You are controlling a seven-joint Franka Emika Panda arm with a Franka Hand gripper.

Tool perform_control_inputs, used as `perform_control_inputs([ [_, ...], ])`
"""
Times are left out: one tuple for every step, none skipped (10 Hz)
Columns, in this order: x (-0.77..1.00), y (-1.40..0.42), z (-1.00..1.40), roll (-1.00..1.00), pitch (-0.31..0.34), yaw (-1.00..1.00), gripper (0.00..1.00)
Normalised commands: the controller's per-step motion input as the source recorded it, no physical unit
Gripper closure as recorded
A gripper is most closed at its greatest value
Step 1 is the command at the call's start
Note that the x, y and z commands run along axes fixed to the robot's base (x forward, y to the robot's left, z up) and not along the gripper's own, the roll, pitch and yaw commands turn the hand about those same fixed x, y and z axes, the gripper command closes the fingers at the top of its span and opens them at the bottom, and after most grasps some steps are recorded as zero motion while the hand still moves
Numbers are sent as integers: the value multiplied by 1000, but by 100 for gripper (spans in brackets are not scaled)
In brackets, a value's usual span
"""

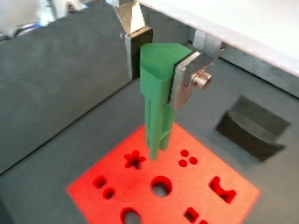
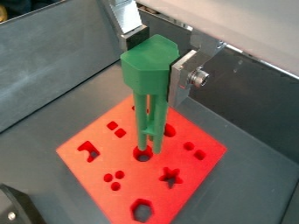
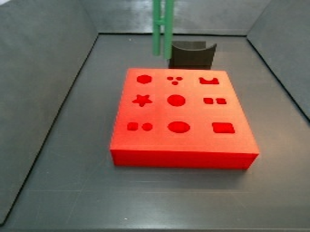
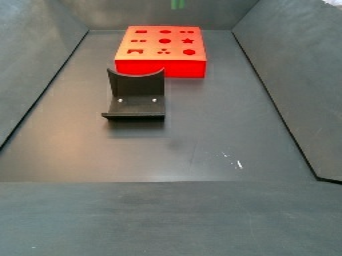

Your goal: Insert the 3 prong object.

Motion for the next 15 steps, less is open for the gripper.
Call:
perform_control_inputs([
  [326, 560, -226, -9, -27, -463, 100],
  [440, 457, -446, -10, 47, -500, 100],
  [411, 400, -397, 0, 90, -594, 100],
  [280, 226, -483, 0, 16, -817, 100],
  [243, 203, -486, 0, 10, -846, 100],
  [189, 203, -477, 0, 46, -849, 100],
  [166, 180, -426, 0, 46, -866, 100],
  [49, 71, -329, 0, 20, -963, 100],
  [3, 66, -186, 0, 37, -946, 100],
  [0, 51, -40, 51, 100, -894, 100],
  [-14, 3, -23, 113, 136, -854, 100],
  [-34, 66, -17, 116, 134, -743, 100],
  [-186, 71, -17, 0, 0, -120, 100],
  [123, 9, -180, 0, -29, 3, 100],
  [263, 0, -300, 141, -34, 163, 100],
])
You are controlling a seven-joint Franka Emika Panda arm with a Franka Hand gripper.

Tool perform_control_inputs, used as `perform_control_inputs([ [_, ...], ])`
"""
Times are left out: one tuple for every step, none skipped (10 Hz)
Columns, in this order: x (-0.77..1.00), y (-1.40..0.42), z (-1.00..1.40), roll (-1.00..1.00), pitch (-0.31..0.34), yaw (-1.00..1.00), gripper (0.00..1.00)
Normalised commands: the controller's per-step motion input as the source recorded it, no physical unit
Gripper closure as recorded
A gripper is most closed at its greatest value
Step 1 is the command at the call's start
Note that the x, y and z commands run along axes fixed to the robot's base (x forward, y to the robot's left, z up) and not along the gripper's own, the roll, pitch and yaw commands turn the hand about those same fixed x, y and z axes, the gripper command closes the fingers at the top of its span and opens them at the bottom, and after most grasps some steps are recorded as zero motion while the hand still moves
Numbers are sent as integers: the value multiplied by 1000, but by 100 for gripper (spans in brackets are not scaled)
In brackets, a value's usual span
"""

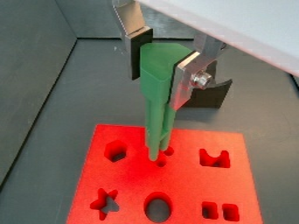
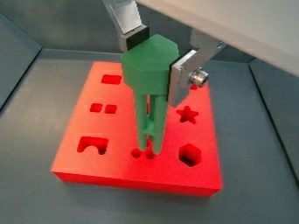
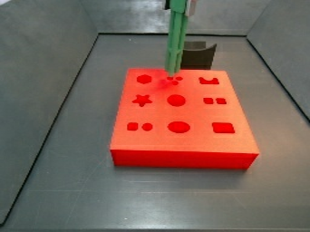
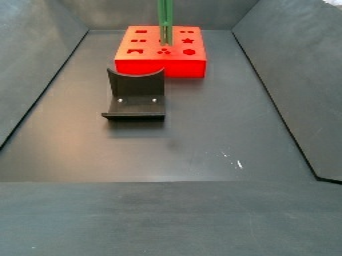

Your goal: Insert the 3 prong object.

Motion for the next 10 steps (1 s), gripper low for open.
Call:
perform_control_inputs([
  [449, 0, -240, 216, 0, 211, 100],
  [357, 0, -209, 220, 0, 240, 100],
  [123, 0, -229, 243, -9, 249, 100],
  [0, -197, -160, 243, 0, 237, 100],
  [0, -254, -89, 276, 0, 280, 100],
  [-77, -234, -23, 250, -7, 311, 100],
  [-117, -86, -91, 190, -31, 294, 100],
  [-163, 123, -137, 61, -57, 237, 100],
  [-206, 283, -109, -30, -66, 246, 100],
  [-134, 249, -120, -147, -74, 231, 100],
])
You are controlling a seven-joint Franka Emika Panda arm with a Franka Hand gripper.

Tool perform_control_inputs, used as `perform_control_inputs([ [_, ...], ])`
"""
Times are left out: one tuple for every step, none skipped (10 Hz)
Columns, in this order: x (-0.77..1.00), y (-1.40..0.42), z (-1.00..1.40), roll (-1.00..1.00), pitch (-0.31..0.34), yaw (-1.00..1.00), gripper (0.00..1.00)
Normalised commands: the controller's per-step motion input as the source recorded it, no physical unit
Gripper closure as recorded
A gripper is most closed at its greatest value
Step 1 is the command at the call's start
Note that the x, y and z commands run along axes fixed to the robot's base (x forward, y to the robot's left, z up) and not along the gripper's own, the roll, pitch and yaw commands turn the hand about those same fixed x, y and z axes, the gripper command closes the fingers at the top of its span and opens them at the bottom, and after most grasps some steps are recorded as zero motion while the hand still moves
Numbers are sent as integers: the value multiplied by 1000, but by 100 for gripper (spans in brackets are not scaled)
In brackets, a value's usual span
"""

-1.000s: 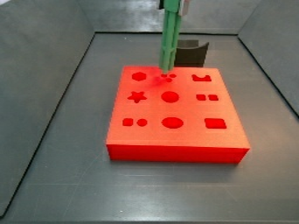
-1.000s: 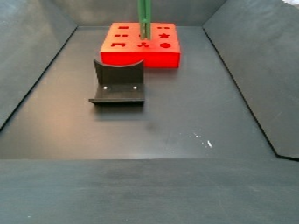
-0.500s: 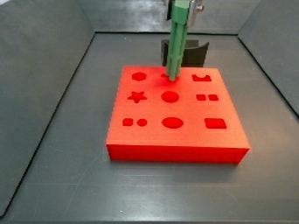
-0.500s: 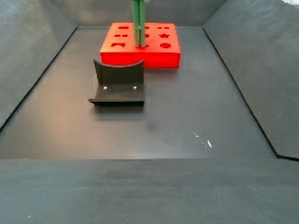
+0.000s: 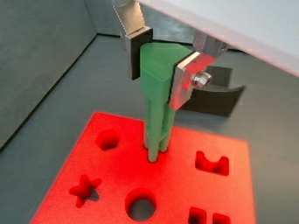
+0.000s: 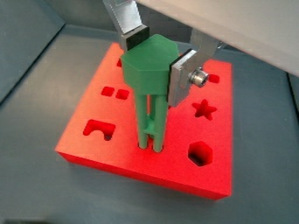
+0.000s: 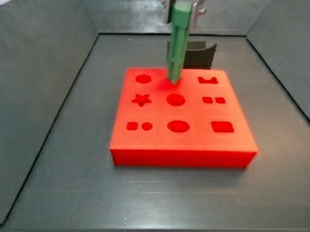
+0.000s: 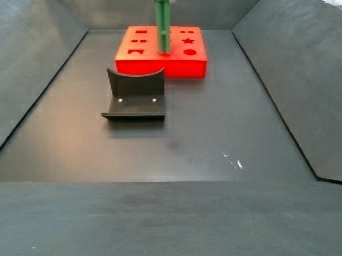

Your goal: Insert the 3 prong object.

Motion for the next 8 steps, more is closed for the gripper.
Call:
perform_control_inputs([
  [6, 0, -294, -41, -114, 166, 100],
  [29, -11, -383, 0, -127, 114, 100],
  [0, 0, -611, -11, -147, 0, 100],
  [0, -14, -849, 16, -107, -34, 100],
  [0, 0, -983, 17, -133, -49, 100],
  [-49, 0, -929, 0, -170, -66, 100],
  [0, 0, -60, 6, 0, 0, 100],
  [0, 0, 0, 0, 0, 0, 100],
])
